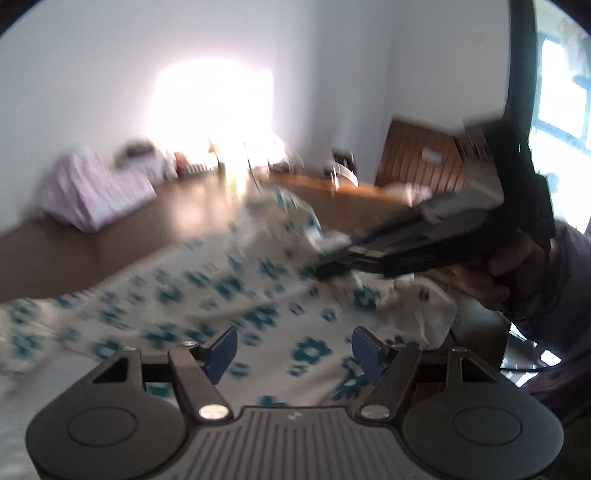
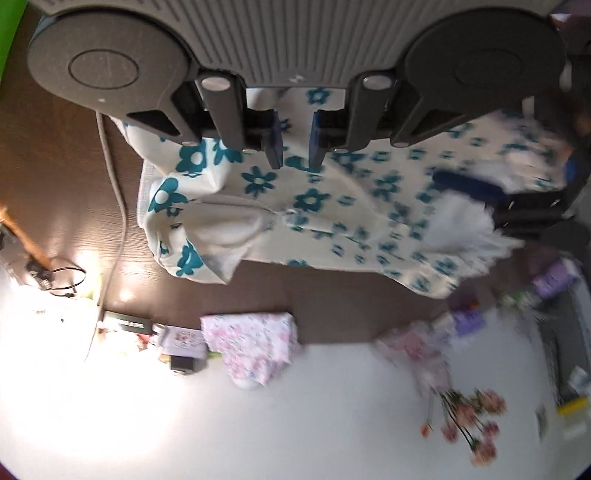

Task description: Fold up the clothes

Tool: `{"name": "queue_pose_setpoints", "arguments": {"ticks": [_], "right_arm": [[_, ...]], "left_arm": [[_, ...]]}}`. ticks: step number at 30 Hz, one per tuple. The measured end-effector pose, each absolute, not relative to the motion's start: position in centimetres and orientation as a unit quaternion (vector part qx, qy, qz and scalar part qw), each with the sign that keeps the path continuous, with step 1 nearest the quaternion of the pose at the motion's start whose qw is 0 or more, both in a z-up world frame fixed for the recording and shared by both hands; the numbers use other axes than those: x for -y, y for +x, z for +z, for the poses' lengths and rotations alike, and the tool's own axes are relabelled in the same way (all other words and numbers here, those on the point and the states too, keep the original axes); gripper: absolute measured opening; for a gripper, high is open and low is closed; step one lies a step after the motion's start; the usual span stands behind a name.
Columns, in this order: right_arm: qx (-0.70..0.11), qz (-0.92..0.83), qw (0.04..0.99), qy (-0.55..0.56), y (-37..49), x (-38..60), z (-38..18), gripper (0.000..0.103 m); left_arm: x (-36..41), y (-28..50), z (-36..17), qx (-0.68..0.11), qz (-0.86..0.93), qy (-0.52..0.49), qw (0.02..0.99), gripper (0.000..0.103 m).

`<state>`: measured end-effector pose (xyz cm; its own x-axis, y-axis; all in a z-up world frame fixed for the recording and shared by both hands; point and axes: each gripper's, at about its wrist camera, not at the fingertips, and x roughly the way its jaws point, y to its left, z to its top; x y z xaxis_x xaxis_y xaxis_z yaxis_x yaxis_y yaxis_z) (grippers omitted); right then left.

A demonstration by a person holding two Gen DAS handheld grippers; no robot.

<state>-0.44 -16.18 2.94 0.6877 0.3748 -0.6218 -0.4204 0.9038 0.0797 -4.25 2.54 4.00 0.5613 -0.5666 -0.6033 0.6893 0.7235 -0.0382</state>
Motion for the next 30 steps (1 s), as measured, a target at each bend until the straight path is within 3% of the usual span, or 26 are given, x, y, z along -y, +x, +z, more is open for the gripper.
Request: {"name": "queue_pose_setpoints", "arguments": {"ticks": [11, 16, 23, 25, 26, 30], "right_arm": [[-0.325, 0.097, 0.94, -0.03, -0.9, 21.1, 2.6, 0.015], [-0.304, 0.051, 0.951, 0.006, -1.3, 24.7, 3.6, 0.028], [-0.348, 0.168, 0.922, 0.031, -2.8, 23.2, 2.8, 0.034], [-0.355, 0.197, 0.913, 0.021, -3.3, 22.0, 2.4, 0.021], [-0.349, 0.206, 0.914, 0.004, -3.7, 21.3, 2.5, 0.009], [-0.328, 0.235, 0.913, -0.06, -5.2, 18.9, 2.8, 0.004]], "left_arm": [[1.9, -6.9, -0.2, -0.308, -0.395, 0.153, 0.852, 0.07], [2.1, -7.5, -0.7, -0.307, -0.4, 0.157, 0.85, 0.077], [1.6, -7.4, -0.6, -0.305, -0.408, 0.154, 0.846, 0.077], [1.6, -7.3, -0.6, -0.304, -0.411, 0.153, 0.846, 0.078], [1.5, -7.3, -0.6, -0.303, -0.412, 0.153, 0.845, 0.078], [1.5, -7.3, -0.5, -0.307, -0.412, 0.145, 0.845, 0.079]]}}
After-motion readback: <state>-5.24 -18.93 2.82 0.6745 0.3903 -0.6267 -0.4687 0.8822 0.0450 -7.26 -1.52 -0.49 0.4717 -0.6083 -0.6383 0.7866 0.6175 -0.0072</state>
